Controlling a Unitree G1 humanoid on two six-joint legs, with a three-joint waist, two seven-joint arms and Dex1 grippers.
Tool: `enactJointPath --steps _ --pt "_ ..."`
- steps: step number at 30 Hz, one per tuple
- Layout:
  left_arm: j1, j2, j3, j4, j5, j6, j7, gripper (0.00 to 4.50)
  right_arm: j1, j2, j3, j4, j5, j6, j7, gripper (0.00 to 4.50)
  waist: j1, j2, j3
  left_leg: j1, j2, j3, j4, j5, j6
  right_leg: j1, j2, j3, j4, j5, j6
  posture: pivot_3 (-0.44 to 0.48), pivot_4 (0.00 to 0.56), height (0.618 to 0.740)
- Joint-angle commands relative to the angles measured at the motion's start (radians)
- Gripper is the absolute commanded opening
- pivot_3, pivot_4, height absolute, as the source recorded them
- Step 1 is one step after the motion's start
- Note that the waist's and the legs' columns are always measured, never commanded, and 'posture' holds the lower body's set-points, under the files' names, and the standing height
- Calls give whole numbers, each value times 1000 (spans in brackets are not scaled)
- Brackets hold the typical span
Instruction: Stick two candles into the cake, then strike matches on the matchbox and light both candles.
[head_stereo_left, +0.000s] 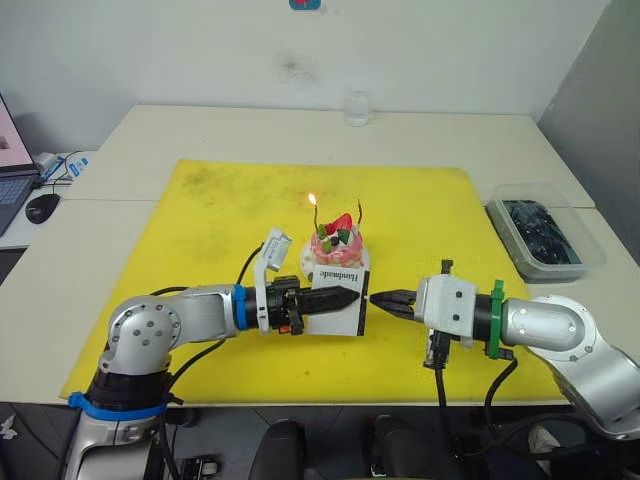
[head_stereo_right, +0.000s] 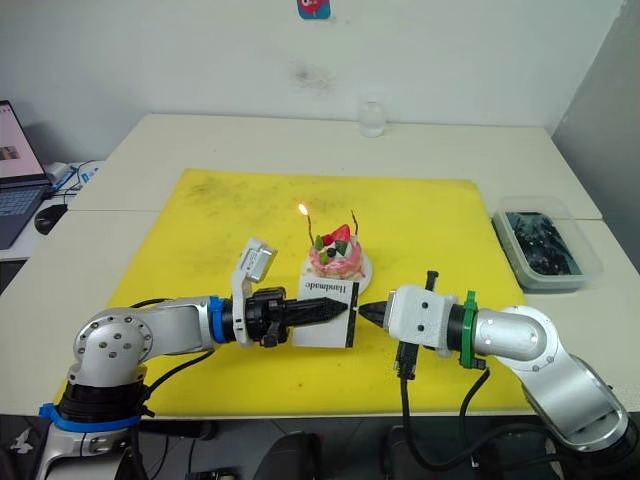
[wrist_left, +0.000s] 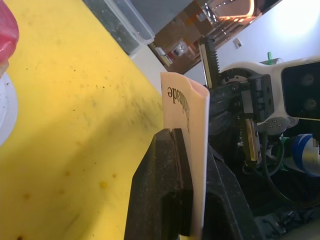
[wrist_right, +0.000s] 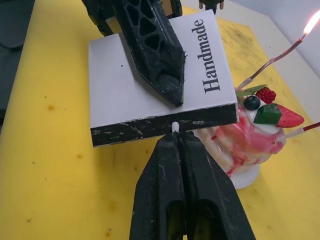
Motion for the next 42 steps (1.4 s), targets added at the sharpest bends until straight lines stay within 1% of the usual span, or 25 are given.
enactJointPath --steps 1,2,5,7,10,13,15,19,23,28,31,34,39,42 --pt "-51 -33 -1 -62 -6 -52 -20 0 -13 -26 91 19 -46 -60 79 14 0 0 0 0 0 0 0 0 0 0 0 0 0 0 0 0 150 740" --pt "-56 -35 0 -64 2 -56 -23 0 -15 -31 100 27 -56 -73 92 14 0 0 0 0 0 0 0 0 0 0 0 0 0 0 0 0 150 740" --pt "-146 -21 24 -53 111 -139 -46 0 36 -124 139 21 -80 -190 223 14 7 -2 0 0 -1 0 0 0 0 0 1 0 0 0 0 0 150 740" --pt "-220 13 65 -21 153 -180 -59 0 84 -175 110 -17 -51 -213 265 14 21 -3 1 -2 -1 0 1 0 0 0 2 -4 -1 0 0 0 150 740" --pt "-256 82 105 -18 154 -182 -94 0 124 -195 41 -45 -11 -196 259 14 13 -2 1 0 -1 1 0 0 0 0 4 1 0 0 0 0 150 740" --pt "-185 122 124 -94 74 -134 -103 0 125 -170 -34 -57 41 -120 214 14 0 -2 1 1 1 2 0 0 0 0 1 1 0 0 0 0 150 740" --pt "-131 130 124 -129 60 -129 -99 0 125 -160 -65 -60 57 -86 197 14 1 -2 1 1 2 1 0 0 0 0 0 0 0 0 0 0 150 740" --pt "-53 129 100 -174 90 -143 -104 0 129 -149 -104 -70 83 -40 172 14 3 -2 1 1 1 -1 1 0 0 1 -1 -1 1 0 0 0 150 740" --pt "-15 128 77 -197 113 -155 -119 0 124 -145 -116 -79 100 -12 160 14 4 -3 1 1 0 0 2 0 0 1 -2 0 1 1 1 0 150 740" --pt "40 152 61 -207 162 -173 -154 0 107 -142 -137 -83 115 14 144 14 4 -3 1 1 0 0 1 0 0 1 -1 0 0 1 1 0 150 740" --pt "113 196 47 -196 231 -200 -207 0 25 -127 -150 -60 128 46 120 14 -2 -2 1 1 0 1 1 0 0 0 -1 1 0 1 1 0 150 740" --pt "191 229 15 -176 321 -248 -266 0 -95 -89 -124 -9 97 70 85 14 -5 -2 1 2 1 1 1 0 0 0 -1 1 1 1 0 0 150 740" --pt "248 231 -31 -165 408 -306 -334 0 -285 -9 -50 106 6 79 18 14 0 -2 1 1 1 0 1 0 0 0 -1 0 0 1 0 0 150 740" --pt "251 223 -47 -159 437 -325 -356 0 -352 29 -15 160 -44 70 -5 14 4 -2 1 0 1 1 1 0 0 0 -2 0 0 1 -1 0 150 740"
